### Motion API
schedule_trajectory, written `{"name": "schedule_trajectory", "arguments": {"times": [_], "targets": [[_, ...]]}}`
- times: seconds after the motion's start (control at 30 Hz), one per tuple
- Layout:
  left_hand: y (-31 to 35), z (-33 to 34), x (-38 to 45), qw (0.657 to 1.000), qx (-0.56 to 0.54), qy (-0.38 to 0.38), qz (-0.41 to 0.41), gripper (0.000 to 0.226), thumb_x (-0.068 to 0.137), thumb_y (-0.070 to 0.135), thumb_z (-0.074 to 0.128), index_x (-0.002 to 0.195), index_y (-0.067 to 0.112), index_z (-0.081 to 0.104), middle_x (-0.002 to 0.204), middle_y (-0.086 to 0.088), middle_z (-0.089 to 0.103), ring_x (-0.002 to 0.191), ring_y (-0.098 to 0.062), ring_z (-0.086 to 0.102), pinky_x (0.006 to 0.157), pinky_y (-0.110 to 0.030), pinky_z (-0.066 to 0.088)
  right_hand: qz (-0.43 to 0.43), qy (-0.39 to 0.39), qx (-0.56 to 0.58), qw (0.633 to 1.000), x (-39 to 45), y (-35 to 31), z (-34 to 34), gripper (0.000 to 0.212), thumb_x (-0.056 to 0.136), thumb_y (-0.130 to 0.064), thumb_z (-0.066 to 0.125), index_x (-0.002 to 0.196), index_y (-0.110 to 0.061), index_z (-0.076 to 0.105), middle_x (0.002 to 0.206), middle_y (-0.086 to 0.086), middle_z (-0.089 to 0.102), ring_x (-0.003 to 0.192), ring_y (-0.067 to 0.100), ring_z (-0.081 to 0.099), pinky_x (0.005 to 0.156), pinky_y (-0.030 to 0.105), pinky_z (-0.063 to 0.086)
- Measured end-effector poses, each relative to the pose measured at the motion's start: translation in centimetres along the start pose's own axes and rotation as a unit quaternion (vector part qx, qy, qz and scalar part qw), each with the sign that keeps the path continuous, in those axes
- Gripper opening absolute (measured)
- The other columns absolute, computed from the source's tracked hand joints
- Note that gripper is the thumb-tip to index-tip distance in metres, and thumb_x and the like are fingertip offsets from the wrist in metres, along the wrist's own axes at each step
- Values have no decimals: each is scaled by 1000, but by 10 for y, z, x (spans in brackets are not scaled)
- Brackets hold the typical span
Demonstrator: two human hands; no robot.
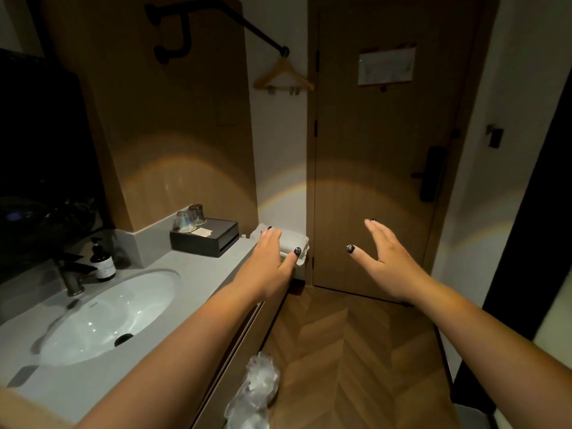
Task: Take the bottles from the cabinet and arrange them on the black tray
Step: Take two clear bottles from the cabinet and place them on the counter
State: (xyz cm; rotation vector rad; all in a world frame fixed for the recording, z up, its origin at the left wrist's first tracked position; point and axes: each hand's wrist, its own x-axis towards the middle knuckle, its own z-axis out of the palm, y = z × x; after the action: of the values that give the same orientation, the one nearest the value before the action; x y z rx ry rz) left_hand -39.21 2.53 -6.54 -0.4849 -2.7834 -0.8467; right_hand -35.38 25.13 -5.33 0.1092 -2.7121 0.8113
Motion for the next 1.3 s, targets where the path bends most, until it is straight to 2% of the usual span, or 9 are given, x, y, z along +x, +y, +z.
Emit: {"name": "schedule_trajectory", "arguments": {"times": [0.3, 0.73, 0.9, 1.03, 1.17, 1.23, 1.3], "targets": [[-9, 63, 137, 1000, -11, -3, -15, 65, 100, 39, 36, 151, 12, 7, 161, -3, 3, 147, -15, -4, 118, -36, 8, -13, -20, 1, 1000, 130, 81, 22, 73, 93, -53, 41, 151, -23, 8, 160, -3, 7, 147, 16, 6, 116, 40, 20], [-35, 142, 337, 996, -54, 20, -64, 63, 99, 37, 36, 151, 15, 9, 161, -2, 6, 147, -14, -2, 118, -37, 10, -35, -57, 7, 998, 331, 181, 45, 70, 95, -49, 40, 151, -21, 10, 160, -3, 9, 146, 13, 10, 115, 34, 19], [-76, 167, 412, 995, -53, 11, -80, 63, 99, 37, 37, 151, 16, 9, 161, -2, 6, 147, -16, 1, 119, -39, 12, -23, -62, 32, 997, 408, 205, 81, 71, 95, -48, 42, 151, -24, 6, 160, -4, 8, 146, 15, 14, 113, 33, 22], [-125, 197, 477, 994, -52, -26, -94, 64, 100, 37, 36, 151, 13, 8, 161, -2, 3, 147, -15, -3, 118, -35, 9, -24, -110, 34, 993, 476, 215, 130, 69, 96, -46, 41, 152, -22, 7, 160, -2, 9, 145, 15, 13, 114, 32, 19], [-175, 220, 541, 988, -75, -42, -130, 65, 100, 39, 35, 152, 12, 7, 161, -2, 3, 147, -14, -5, 118, -35, 8, -10, -161, 46, 986, 546, 219, 182, 68, 96, -45, 40, 151, -21, 9, 159, -4, 8, 144, 15, 18, 114, 32, 24], [-195, 225, 564, 986, -76, -44, -139, 66, 99, 40, 35, 152, 12, 7, 161, -2, 3, 147, -14, -5, 118, -34, 7, -13, -172, 41, 984, 574, 222, 199, 67, 96, -46, 40, 151, -21, 10, 159, -4, 8, 143, 16, 21, 114, 33, 27], [-218, 229, 588, 985, -79, -45, -146, 66, 99, 40, 36, 151, 11, 8, 161, -3, 4, 147, -15, -4, 118, -33, 6, -15, -179, 39, 983, 605, 227, 218, 66, 97, -44, 40, 151, -21, 10, 159, -4, 9, 144, 15, 18, 115, 32, 24]]}}
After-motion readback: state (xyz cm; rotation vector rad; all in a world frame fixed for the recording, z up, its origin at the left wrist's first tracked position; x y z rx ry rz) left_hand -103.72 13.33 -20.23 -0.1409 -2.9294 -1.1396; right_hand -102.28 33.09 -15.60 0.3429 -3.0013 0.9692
